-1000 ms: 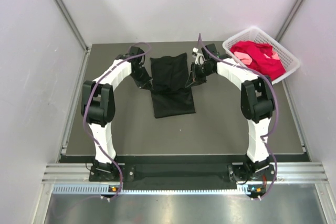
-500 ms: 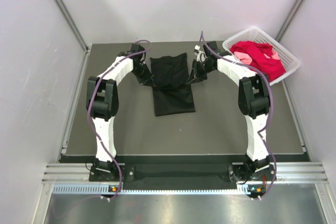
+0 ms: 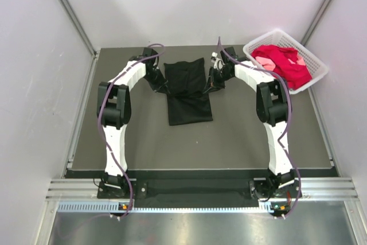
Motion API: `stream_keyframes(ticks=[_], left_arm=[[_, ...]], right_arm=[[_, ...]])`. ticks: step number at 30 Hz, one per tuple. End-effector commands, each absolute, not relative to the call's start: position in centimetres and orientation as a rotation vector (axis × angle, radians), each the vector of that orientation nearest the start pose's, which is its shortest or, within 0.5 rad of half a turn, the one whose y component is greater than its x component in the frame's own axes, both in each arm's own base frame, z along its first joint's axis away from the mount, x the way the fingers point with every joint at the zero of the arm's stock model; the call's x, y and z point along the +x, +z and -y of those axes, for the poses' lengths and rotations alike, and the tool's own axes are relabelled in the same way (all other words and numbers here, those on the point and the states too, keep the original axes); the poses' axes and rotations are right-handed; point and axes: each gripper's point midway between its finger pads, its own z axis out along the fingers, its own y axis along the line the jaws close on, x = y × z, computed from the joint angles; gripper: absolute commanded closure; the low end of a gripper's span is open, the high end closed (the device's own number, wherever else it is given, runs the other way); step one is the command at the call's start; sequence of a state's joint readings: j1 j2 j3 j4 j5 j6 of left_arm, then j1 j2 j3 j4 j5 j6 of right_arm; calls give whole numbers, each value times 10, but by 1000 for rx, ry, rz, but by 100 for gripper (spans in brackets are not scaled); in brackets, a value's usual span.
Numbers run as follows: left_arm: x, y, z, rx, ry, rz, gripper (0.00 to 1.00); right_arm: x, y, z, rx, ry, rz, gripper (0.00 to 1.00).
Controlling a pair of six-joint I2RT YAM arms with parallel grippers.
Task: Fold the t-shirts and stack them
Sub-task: Fold the tshirt
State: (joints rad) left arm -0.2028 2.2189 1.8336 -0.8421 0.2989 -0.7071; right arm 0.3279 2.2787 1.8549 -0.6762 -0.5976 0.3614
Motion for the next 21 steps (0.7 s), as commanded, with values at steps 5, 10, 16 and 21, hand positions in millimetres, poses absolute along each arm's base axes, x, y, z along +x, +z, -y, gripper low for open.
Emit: stream_keyframes(ticks=[5,10,16,21], left_arm=[[473,70,175,-625,-669,-2776,100],[476,67,175,-645,-672,-2781,100],[479,65,169,-665,-648,-2777,100],[480,64,166,-673,-642,-2775,100]], right_arm=[[469,93,-262,-137,1038,-2625,100],[476,88,-265,-118,1063,-2626,99],[481,81,-268,-111,1077,-2629,97],[486,75,-270,-102,1089,-2632,96]])
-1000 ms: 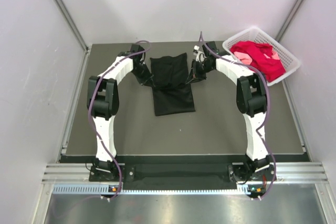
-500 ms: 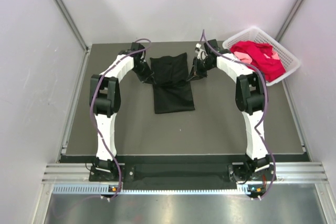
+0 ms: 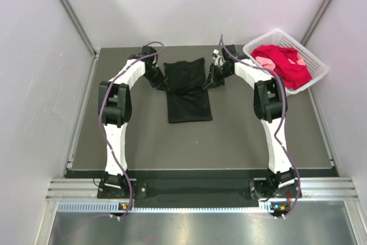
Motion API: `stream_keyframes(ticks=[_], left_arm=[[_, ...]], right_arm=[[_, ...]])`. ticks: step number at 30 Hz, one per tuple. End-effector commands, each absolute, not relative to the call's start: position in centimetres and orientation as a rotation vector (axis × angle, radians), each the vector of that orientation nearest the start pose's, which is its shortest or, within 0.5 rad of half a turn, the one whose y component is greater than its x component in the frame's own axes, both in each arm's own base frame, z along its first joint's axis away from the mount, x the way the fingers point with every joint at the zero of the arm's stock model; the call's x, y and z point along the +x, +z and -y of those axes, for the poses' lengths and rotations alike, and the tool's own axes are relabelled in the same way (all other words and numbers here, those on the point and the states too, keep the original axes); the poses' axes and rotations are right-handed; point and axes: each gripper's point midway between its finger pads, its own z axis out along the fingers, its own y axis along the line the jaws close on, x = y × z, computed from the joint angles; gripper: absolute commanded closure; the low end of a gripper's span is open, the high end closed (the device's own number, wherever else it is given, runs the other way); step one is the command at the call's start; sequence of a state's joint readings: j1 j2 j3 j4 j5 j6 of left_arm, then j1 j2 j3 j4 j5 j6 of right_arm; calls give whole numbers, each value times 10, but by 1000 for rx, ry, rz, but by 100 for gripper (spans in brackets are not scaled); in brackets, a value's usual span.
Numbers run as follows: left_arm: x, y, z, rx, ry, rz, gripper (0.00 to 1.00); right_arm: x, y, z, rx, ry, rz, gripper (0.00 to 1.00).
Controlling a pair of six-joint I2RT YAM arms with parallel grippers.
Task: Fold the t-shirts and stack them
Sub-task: Fold the tshirt
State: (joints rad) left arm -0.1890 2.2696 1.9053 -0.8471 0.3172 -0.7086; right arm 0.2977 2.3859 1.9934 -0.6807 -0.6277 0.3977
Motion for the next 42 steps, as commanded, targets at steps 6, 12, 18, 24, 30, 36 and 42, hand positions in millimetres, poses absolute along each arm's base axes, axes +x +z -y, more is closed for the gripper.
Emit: stream_keyframes(ticks=[6,12,18,24,30,36,42], left_arm=[[483,65,165,-681,-648,-2777,81],[488,116,144,-632,-516,-2646,54],[468,149,146,-604,-583,-2577,55],[428,142,174,-553,-745,-2622,61],[386,109,219,-487,-817,-2744,68],[367,110,207,-468,-715,-2764,60],[339,89,197,-469,-680,-2819,58]], right_arm=[[493,76,-267,-86,1077,-2624,91],[499,96,-251,-114,979,-2607,61],[486,125,-246,-191,906,-2590,57],[434,135,-269,-335,934,-2617,57],[374,117,-291,-399,1031,-2674,59],[343,101,-273,-417,992,-2716,58],[322,80,-255,-418,925,-2759,57]])
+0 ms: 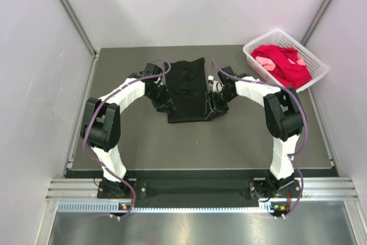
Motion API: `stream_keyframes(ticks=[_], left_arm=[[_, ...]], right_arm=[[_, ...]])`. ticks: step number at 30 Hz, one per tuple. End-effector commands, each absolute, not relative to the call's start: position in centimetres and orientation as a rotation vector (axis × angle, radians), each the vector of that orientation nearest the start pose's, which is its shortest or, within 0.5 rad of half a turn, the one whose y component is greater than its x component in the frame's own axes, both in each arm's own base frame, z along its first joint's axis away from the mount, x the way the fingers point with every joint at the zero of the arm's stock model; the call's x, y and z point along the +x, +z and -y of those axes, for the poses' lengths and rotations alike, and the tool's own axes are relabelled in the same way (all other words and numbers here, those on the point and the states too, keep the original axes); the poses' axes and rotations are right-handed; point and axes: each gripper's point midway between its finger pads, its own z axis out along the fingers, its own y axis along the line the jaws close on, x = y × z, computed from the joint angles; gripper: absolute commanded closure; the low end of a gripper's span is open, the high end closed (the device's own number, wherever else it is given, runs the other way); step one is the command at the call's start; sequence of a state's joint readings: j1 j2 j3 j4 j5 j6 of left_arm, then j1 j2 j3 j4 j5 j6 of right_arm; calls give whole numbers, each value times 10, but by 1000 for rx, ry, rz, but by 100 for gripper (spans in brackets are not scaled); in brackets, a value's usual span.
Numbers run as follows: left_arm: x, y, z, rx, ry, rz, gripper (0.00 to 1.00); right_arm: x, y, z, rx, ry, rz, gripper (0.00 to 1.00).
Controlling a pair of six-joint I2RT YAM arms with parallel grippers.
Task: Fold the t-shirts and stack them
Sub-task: Fold the tshirt
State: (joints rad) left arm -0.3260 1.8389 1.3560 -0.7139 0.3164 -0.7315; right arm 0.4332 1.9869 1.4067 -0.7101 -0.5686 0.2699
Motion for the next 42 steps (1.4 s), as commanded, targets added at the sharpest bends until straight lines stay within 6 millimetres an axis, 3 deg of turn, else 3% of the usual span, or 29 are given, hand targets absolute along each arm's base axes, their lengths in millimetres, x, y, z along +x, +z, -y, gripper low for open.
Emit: stream_keyframes(ticks=[1,6,12,22,26,33,42], left_arm=[[337,87,196,-473,-672,-2825,58],[333,72,190,-476,-636,-2857,57],[329,55,184,-502,-656,-2904,55],[313,45,184,-566,-670,-2939,48],[309,37,188,-613,-702,-2952,47],[318,28,189,-689,-712,-2935,49],[315,21,184,-734,-691,-2935,56]], right_arm=[[320,76,-252,-416,898,-2764,57],[324,67,-241,-386,880,-2775,57],[322,55,-245,-370,929,-2797,57],[319,42,-237,-278,929,-2821,54],[318,38,-243,-200,1005,-2817,51],[319,29,-250,-72,1067,-2817,52],[321,20,-241,32,994,-2824,55]])
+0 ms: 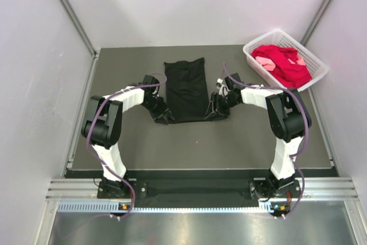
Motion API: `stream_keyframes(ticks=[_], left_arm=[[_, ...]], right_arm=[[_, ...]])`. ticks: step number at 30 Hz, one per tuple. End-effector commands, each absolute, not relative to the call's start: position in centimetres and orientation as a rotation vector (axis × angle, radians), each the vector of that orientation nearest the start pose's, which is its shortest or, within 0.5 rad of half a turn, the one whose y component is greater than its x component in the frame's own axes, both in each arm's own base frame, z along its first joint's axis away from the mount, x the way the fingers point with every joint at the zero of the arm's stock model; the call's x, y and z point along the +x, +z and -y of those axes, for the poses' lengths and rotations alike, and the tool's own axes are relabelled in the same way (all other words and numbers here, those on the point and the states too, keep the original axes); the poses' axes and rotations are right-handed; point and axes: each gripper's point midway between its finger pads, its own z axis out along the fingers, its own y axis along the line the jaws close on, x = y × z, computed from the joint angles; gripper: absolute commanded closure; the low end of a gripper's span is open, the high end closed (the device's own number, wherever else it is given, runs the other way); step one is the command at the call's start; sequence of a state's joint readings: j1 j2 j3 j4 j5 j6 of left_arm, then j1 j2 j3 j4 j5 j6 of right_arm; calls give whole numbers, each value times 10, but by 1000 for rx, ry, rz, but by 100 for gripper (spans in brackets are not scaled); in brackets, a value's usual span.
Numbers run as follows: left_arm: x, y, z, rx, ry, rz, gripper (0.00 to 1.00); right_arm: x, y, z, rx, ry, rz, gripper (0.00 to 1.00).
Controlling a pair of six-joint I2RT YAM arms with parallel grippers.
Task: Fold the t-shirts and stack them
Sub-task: Fold the tshirt
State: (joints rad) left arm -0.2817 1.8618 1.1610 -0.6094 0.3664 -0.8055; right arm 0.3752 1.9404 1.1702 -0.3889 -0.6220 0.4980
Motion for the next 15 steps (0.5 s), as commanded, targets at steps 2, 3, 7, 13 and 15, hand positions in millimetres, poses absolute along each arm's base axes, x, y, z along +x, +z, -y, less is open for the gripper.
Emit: stream_keyframes(ticks=[2,3,7,13,15], left_arm=[[315,19,181,-745,-688,-2936,59],[314,19,182,-743,-694,-2939,60],[313,12,180,-733,-680,-2964,72],[315,14,181,-683,-690,-2957,100],[311,15,178,-669,-670,-2956,100]], right_arm=[[321,17,-239,53,994,-2829,57],[322,17,-239,54,996,-2827,58],[322,14,-238,61,988,-2833,67],[319,16,-239,20,1012,-2825,98],[316,18,-238,-9,1003,-2820,100]])
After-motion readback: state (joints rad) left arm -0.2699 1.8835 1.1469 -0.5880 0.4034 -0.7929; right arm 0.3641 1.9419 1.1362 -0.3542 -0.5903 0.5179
